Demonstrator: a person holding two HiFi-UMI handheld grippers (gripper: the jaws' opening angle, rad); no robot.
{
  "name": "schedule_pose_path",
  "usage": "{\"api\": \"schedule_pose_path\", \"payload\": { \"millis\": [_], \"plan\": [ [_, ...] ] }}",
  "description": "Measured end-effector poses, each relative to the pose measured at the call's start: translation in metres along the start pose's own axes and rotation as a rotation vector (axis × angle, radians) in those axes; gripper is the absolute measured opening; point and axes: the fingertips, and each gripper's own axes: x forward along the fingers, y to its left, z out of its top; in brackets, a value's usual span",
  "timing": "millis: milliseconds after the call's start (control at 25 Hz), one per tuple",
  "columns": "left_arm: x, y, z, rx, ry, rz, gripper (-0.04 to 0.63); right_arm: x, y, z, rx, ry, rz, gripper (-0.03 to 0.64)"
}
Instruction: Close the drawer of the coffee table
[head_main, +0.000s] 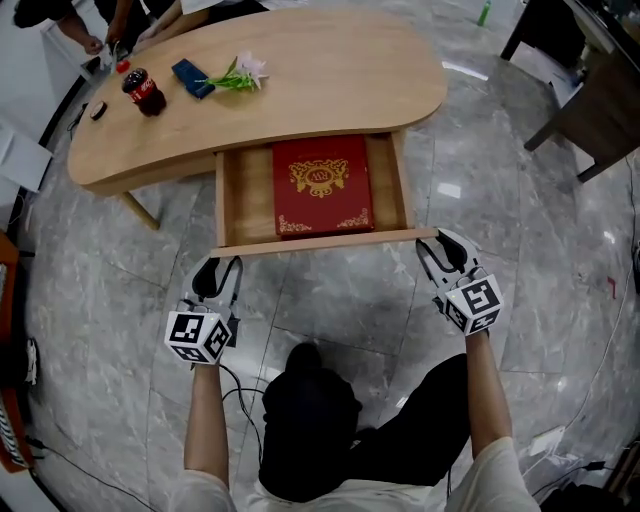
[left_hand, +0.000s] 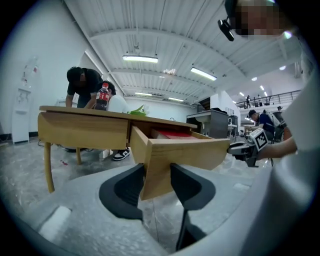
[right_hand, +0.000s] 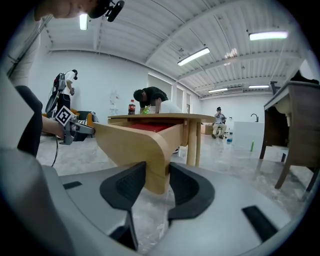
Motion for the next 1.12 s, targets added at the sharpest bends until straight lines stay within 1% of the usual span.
{"api": "schedule_pose_path", "payload": {
  "millis": [200, 320, 520, 760, 1120],
  "plan": [
    [0.000, 0.000, -0.002, -0.009, 0.042, -0.009, 0.173, -0.002, 0.002, 0.000, -0.006, 0.027, -0.001, 0.155],
    [-0.001, 0.000, 0.003, -0.031, 0.025, 0.007, 0.173, -0.001, 0.000, 0.006, 0.029, 0.013, -0.005, 0.155],
    [-0.003, 0.001, 0.030, -0.051, -0.041, 0.019, 0.172, -0.006, -0.004, 0.029, 0.062, -0.059, 0.004, 0.156],
    [0.001, 0.004, 0.035, -0.053, -0.029, 0.049, 0.172, -0.004, -0.006, 0.034, 0.071, -0.064, -0.008, 0.156],
    [0.016, 0.011, 0.038, -0.052, -0.025, 0.059, 0.172, 0.010, -0.014, 0.036, 0.065, -0.076, -0.034, 0.160]
  ]
}}
